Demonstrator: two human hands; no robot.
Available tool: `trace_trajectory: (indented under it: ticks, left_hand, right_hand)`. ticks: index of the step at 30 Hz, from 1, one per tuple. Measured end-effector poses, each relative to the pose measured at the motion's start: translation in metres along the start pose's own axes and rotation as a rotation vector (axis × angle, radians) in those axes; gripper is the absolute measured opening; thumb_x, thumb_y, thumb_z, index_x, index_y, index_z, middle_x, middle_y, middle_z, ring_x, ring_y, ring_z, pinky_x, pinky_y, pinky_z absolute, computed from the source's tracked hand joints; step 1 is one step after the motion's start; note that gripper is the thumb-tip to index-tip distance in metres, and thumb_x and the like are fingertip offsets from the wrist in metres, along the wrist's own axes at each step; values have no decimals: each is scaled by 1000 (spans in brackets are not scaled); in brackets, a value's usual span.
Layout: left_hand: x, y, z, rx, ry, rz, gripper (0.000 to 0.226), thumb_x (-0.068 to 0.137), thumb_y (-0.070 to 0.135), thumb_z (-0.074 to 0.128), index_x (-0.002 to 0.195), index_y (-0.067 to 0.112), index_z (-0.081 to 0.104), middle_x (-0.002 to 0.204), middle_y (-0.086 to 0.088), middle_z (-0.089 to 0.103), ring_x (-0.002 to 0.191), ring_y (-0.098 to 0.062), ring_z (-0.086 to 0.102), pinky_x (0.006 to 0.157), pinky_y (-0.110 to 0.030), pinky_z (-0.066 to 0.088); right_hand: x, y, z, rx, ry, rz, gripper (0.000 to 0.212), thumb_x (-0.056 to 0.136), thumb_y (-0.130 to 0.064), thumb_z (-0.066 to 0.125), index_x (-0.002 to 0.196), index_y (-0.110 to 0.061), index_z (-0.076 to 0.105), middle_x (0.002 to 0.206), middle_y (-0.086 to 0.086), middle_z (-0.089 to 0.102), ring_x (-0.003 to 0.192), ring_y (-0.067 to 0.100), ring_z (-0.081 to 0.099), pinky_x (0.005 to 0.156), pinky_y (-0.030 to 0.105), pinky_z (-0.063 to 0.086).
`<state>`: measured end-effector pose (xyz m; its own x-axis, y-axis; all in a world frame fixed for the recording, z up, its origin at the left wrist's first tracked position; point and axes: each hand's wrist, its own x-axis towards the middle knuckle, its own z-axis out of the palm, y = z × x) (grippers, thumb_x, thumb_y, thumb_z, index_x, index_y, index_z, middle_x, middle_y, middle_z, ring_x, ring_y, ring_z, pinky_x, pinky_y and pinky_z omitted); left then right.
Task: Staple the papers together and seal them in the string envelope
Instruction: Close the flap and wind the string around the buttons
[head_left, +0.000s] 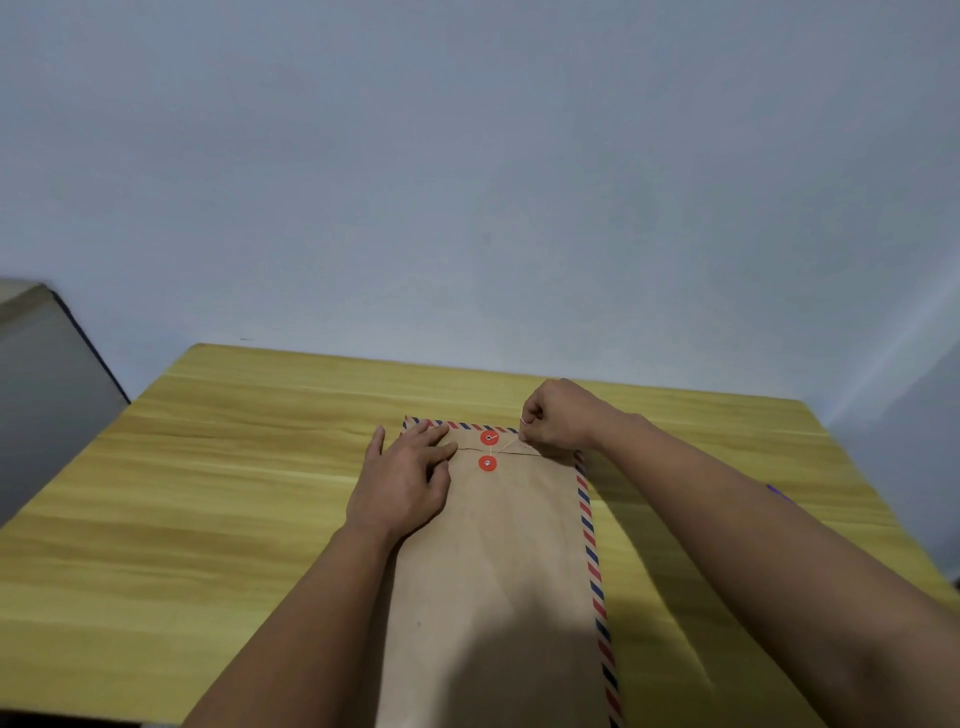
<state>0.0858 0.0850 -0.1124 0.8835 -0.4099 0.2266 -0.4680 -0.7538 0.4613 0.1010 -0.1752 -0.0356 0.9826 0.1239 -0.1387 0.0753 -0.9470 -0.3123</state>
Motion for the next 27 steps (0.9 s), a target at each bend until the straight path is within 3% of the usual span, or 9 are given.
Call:
trace_trajectory:
  ticks: [4,8,12,17,20,25,27]
  left_hand:
    - [0,2,0,4,1,6,42,95,28,47,132,33,66,154,15,47,150,-7,29,125,-53,5]
    - [-1,2,-1,18,-3,15,47,93,32,41,133,32,65,154,14,47,150,-8,29,125,-55,5]
    - [-1,1,0,12,1,13,42,95,27,47,133,32,65,154,14,47,150,-8,29,125,-54,5]
    - [0,1,2,25,2,13,42,95,29,45,131,34,66,154,14,47,150,-7,29,125,-55,7]
    - [-1,1,1,31,1,13,47,93,32,40,132,33,66,154,15,47,150,-7,29,125,-55,6]
    - [-1,2,0,29,-4,6,50,91,35,37,132,34,65,154,15,47,150,-7,29,125,-54,5]
    - [-1,3,-1,33,-12,0,47,93,33,40,133,33,65,154,15,46,150,-7,29,125,-54,5]
  right_hand:
    - [14,-8,8,-170,56,-11,17,94,-26,63,86,-16,75,94,-2,76,92,23,67,76,36,56]
    - [29,-29,15,-345,104,-110,21,98,-26,54,87,-16,69,92,1,69,89,26,65,75,35,38]
    - [37,-52,19,-484,92,-172,18,101,-22,51,88,-16,63,96,1,64,85,25,60,78,39,33]
    - [36,-72,29,-446,39,-106,16,97,-18,55,81,-19,55,95,2,64,90,28,60,79,40,32]
    - [26,-73,32,-391,61,-86,12,95,-17,58,85,-15,64,94,4,69,90,31,62,76,37,32]
    - [-10,-59,33,-403,115,-202,19,94,-17,57,77,-21,60,80,-2,59,75,29,55,64,34,29]
    - [-25,-51,35,-474,157,-294,16,97,-18,56,86,-25,64,85,-3,57,74,26,56,68,34,29]
